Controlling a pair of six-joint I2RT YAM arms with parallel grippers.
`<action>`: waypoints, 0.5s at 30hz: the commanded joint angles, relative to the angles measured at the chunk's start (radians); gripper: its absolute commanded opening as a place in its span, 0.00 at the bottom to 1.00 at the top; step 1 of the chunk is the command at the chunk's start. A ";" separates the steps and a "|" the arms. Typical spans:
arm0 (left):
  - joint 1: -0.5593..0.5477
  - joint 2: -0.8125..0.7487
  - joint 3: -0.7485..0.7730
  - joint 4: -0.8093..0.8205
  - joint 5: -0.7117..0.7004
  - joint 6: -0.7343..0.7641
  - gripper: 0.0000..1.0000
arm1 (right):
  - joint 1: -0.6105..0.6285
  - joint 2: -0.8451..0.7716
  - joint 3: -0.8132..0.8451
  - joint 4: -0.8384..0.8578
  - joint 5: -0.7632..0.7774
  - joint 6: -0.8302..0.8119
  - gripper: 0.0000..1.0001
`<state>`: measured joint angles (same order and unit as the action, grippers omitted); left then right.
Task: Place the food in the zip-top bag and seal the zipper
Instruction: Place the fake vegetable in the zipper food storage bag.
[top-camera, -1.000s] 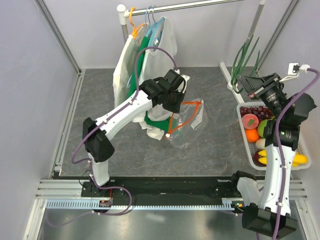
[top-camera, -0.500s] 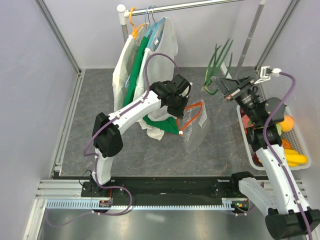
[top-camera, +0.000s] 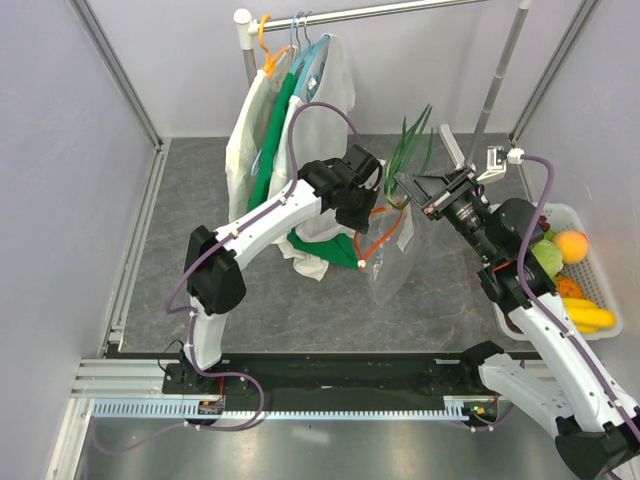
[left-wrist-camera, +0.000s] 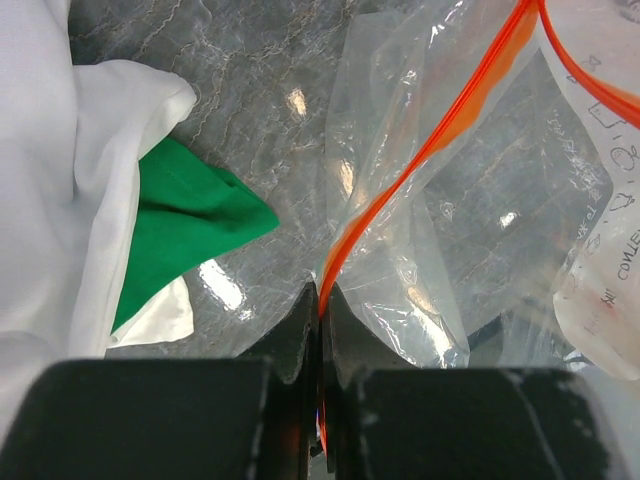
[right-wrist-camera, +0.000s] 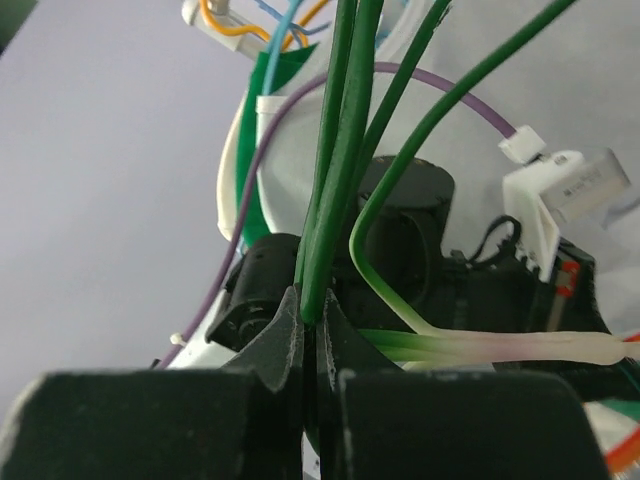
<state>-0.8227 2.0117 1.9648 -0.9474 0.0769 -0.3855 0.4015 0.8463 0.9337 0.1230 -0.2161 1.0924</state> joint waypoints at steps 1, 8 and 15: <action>-0.006 -0.054 0.045 0.007 -0.008 -0.026 0.02 | 0.020 -0.067 -0.004 -0.193 0.063 -0.081 0.00; -0.010 -0.077 0.051 0.010 0.027 -0.021 0.02 | 0.022 -0.105 -0.044 -0.299 0.133 -0.270 0.00; -0.038 -0.088 0.069 0.018 0.076 -0.015 0.02 | 0.028 -0.072 -0.085 -0.251 0.136 -0.399 0.00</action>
<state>-0.8402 1.9789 1.9800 -0.9478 0.0937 -0.3855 0.4213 0.7658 0.8867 -0.1879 -0.0883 0.8013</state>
